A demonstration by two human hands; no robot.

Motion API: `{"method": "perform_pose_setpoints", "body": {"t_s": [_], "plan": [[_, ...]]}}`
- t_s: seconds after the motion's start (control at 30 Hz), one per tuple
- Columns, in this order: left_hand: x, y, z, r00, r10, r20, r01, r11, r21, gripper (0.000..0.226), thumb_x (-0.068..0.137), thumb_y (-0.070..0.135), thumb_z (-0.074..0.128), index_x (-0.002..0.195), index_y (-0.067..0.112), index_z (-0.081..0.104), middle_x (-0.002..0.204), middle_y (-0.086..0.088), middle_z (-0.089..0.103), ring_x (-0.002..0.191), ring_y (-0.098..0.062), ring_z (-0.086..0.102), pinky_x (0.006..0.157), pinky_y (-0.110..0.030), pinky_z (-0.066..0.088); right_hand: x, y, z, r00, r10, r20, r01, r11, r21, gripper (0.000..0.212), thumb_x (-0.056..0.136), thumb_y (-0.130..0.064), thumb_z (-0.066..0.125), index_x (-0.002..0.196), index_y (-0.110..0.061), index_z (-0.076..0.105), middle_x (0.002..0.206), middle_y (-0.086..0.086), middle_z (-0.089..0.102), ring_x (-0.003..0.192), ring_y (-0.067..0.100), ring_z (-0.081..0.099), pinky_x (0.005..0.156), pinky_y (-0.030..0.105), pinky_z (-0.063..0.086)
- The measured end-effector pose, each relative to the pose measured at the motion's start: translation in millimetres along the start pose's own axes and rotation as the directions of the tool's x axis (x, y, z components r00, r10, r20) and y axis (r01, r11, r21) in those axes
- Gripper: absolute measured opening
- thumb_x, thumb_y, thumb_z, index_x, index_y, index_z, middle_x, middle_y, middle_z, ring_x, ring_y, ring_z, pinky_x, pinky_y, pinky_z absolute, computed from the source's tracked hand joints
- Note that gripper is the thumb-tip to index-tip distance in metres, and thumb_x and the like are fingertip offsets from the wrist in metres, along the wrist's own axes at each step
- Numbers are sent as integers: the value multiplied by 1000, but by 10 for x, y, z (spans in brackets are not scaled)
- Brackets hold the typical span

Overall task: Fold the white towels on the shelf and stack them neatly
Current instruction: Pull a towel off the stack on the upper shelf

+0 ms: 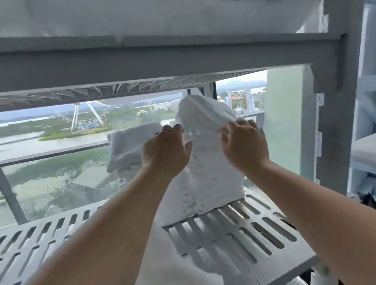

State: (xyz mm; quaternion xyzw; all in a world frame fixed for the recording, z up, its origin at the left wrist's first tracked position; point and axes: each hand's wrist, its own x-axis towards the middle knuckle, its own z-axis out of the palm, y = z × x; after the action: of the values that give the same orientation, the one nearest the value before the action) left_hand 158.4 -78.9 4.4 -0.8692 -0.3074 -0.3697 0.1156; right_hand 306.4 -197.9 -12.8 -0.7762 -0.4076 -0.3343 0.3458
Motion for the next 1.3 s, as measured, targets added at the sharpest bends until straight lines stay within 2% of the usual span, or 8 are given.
{"method": "perform_pose_setpoints", "body": {"t_s": [0.2,0.4,0.63,0.8,0.93,1.0,1.1,1.3], "plan": [[514,-76,297,997,-54,47,56,998,-33,49,96,55,46,133,23,50,124,-6,59,106,-33,63,78,-40,47,418,149,248,998,35,-45,-38,998,-57,30,91,-32,62,117,-18,64,107,11,66,105,32,59,90,41,48],[762,-75,478,989,-120,85,132,979,-155,47,98,44,52,131,11,53,129,-16,53,110,-36,61,87,-46,54,684,204,473,994,88,61,-82,992,-91,42,91,-42,60,124,-16,60,110,13,65,103,34,60,88,42,49],[1025,9,461,964,-202,171,249,914,-320,46,86,24,72,129,13,60,126,-12,61,116,-29,57,82,-27,39,878,263,633,982,145,120,-141,989,-35,40,93,-31,51,124,-8,59,114,17,61,109,38,56,90,44,50],[1083,125,391,887,-308,346,420,847,-324,48,71,29,88,112,12,71,104,-6,66,88,-27,69,73,-28,56,928,359,659,989,127,69,-131,990,60,29,97,-19,48,116,-3,63,110,17,62,105,36,60,79,41,50],[1098,197,414,911,-315,266,401,826,-396,42,79,11,80,119,20,69,127,-4,61,103,-25,62,79,-27,50,921,405,618,996,94,-2,-93,989,116,25,98,-23,53,115,-7,63,108,13,61,100,35,61,70,36,46],[1093,230,415,927,-308,213,373,815,-444,43,81,1,70,118,24,70,128,-4,61,105,-29,63,76,-31,54,937,410,582,995,93,-44,-87,988,131,23,98,-25,53,114,-10,63,108,11,60,100,34,61,70,36,47],[1057,274,384,944,-298,142,329,811,-484,52,79,-4,59,118,28,69,132,-2,62,111,-26,60,77,-26,46,913,387,515,988,85,-128,-68,989,131,21,100,-26,51,112,-13,62,108,9,59,96,33,61,64,32,39],[948,316,264,958,-285,7,230,760,-608,57,74,-5,56,117,30,70,126,5,66,113,-20,60,83,-21,43,734,336,324,965,20,-262,22,988,155,17,97,-22,52,108,-15,61,105,6,56,88,32,58,59,31,36]]}}
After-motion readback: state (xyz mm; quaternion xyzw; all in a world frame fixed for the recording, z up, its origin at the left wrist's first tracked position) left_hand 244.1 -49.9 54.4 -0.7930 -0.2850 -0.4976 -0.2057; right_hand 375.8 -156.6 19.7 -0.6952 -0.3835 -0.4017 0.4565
